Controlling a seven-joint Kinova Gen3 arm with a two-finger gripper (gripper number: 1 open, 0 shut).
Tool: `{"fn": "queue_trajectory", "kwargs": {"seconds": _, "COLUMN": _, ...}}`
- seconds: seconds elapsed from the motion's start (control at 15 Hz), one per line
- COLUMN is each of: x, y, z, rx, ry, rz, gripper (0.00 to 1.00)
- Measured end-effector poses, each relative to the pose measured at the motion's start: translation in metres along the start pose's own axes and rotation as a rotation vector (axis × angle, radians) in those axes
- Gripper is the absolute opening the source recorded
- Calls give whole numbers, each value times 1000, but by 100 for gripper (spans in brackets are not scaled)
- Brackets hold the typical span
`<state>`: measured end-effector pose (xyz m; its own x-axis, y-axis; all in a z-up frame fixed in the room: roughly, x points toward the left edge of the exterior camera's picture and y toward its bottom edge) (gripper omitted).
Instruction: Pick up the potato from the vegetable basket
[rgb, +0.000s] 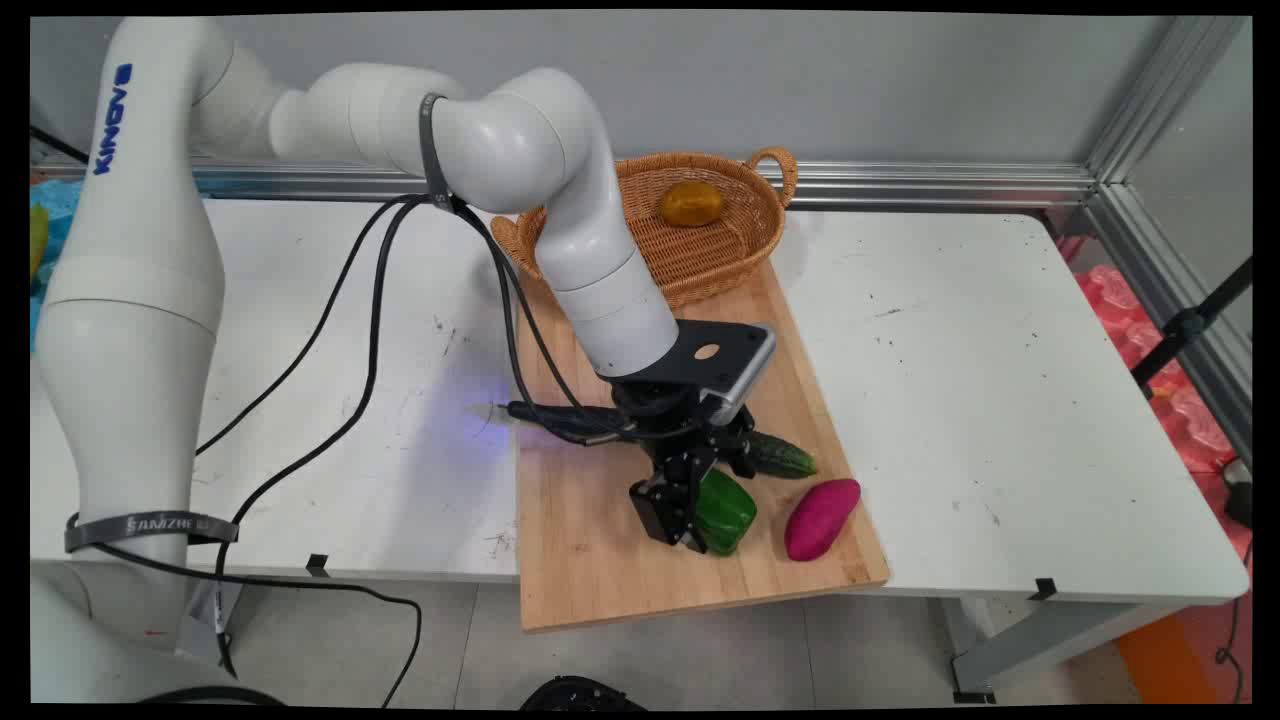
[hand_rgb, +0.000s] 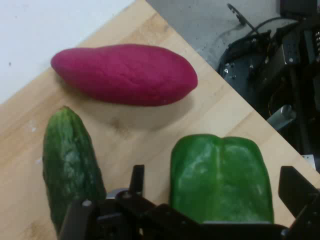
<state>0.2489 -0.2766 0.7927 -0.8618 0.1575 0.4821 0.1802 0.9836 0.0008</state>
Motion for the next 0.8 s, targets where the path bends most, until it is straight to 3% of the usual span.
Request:
{"fn": "queue_trajectory", "kwargs": {"seconds": 0.53, "x": 10, "y": 11, "z": -43, "rx": 40, "ry": 13, "rz": -65, "gripper": 100}}
{"fn": "queue_trajectory", "kwargs": {"seconds": 0.8, "x": 15, "y": 23, "z": -90, "rx": 95, "ry": 25, "rz": -180, "gripper": 100}}
